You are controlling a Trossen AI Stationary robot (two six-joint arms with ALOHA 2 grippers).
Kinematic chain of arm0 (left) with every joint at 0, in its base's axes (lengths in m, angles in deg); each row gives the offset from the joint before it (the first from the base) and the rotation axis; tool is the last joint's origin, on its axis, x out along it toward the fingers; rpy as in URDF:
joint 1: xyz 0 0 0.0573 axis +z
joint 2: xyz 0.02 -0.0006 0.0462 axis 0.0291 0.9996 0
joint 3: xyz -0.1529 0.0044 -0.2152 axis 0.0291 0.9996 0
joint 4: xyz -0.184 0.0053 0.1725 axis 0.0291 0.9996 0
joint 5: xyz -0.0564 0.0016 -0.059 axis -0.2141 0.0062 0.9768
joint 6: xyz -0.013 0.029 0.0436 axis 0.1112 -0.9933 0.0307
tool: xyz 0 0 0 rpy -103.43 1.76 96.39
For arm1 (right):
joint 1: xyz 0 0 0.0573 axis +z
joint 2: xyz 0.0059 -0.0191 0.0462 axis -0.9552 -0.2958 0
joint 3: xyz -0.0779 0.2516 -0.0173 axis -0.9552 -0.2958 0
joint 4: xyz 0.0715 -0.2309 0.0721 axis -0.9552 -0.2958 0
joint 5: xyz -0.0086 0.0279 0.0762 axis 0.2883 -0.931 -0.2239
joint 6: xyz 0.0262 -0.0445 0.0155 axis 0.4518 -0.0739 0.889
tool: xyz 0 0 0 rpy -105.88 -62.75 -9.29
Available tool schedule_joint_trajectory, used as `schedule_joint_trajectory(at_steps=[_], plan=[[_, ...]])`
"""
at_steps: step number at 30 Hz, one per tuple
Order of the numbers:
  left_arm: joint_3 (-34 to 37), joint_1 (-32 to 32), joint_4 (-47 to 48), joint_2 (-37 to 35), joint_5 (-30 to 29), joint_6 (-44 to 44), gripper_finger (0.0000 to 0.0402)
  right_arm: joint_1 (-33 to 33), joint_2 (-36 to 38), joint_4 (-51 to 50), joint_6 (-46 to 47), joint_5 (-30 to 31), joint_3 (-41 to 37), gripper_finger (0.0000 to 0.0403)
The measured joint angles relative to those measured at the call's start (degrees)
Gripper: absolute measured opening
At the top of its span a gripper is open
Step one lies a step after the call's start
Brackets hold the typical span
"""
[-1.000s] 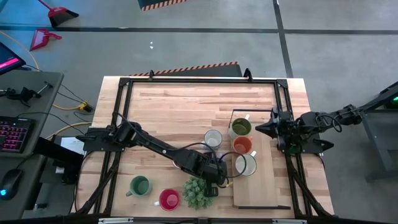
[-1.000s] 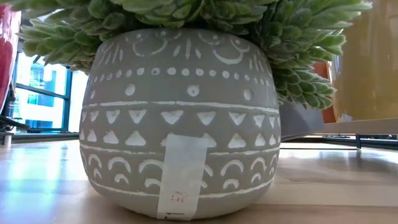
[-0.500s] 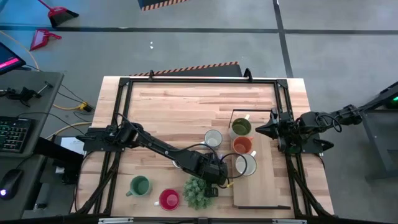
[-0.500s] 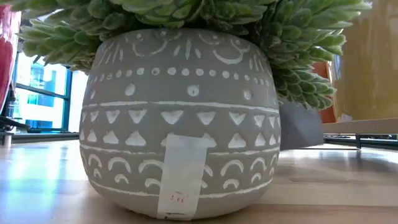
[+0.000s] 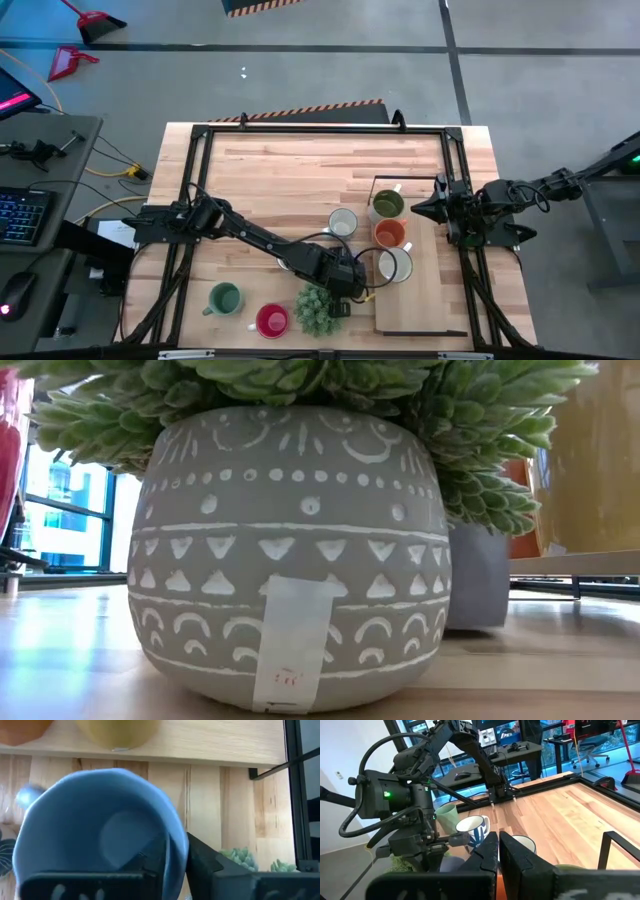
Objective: Place coffee mugs
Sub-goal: Move the light blue mug to the center of the table, then put the right blue mug on the shelf
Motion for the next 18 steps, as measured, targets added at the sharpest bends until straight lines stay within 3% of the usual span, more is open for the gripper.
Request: schedule_joint_trajectory(at_steps=[12,18], plan=[[0.00,0.70,0.09,-0.51,-0.04,0.66,0.0145,0.00,-0.01,-0.16,0.00,-1.31,0.00,0.0000],[0.00,1.15,0.10,-3.18,3.18,1.53,0.0187,0.00,-0.01,-1.12,0.00,-1.31,0.00,0.0000]])
